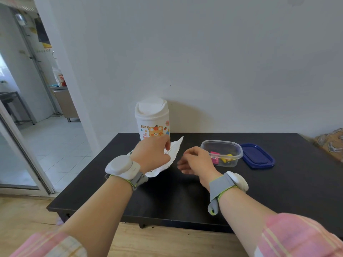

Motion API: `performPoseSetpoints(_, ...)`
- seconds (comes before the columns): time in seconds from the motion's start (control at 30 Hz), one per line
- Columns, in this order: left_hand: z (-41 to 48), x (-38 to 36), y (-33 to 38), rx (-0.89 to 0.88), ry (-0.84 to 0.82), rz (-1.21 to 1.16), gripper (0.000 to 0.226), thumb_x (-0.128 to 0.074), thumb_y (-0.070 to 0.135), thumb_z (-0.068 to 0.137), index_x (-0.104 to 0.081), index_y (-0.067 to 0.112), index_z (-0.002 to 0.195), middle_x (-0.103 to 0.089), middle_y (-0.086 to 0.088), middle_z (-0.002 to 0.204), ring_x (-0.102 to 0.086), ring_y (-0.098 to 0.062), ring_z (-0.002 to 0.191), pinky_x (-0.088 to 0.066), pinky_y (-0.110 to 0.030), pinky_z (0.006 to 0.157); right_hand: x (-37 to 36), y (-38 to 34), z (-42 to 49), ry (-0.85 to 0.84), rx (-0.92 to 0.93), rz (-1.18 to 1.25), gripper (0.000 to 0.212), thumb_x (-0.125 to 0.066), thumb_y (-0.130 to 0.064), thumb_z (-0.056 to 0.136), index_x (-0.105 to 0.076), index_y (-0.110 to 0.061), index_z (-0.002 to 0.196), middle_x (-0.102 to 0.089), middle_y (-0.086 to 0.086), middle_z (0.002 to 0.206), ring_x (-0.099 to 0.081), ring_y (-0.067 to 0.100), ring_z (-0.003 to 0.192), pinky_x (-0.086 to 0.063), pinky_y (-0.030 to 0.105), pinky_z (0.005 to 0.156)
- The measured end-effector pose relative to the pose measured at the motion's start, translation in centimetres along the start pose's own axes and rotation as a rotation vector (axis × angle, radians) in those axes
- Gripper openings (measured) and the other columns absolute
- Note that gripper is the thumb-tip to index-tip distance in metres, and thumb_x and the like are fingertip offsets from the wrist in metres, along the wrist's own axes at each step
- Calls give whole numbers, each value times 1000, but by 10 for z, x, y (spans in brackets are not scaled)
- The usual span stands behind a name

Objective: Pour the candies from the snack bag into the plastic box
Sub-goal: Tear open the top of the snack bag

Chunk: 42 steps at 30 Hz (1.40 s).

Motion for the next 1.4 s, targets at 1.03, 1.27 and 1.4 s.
performPoseSetpoints(1.03, -12, -1, -66, 420, 362, -411, 19, -46, 31, 89, -55, 18, 79, -65, -1, 76, -66, -21, 73, -52, -38, 69, -1, -3, 5, -39, -74, -50, 29, -60, -31, 88, -68, -5, 95, -68, 7, 96, -68, 25, 86, -60, 33, 67)
performPoseSetpoints(1.27, -40, -58, -142, 763, -35, -154, 49, -40, 48, 90, -50, 17, 127, -46, -15, 134, -42, -35, 124, -37, -43, 102, -19, 3, 3, -145, -5, -433, 45, -80, -34, 72, -72, 1, 98, -71, 9, 102, -61, 18, 90, -52, 34, 90)
performPoseSetpoints(1.4, -41, -59, -140, 776, -47, -57, 54, -31, 54, 92, -48, 18, 129, -50, -11, 135, -44, -33, 125, -34, -44, 103, -35, -6, 4, -146, 48, -429, 26, -75, -17, 79, -70, -2, 99, -70, 10, 111, -64, 24, 104, -51, 39, 97)
Point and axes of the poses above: each hand's wrist, its own z-axis towards the middle knuckle, its own x-axis out of the back of the hand, y = z × x, the point moved 7 cm from there along z, towards the middle knuckle
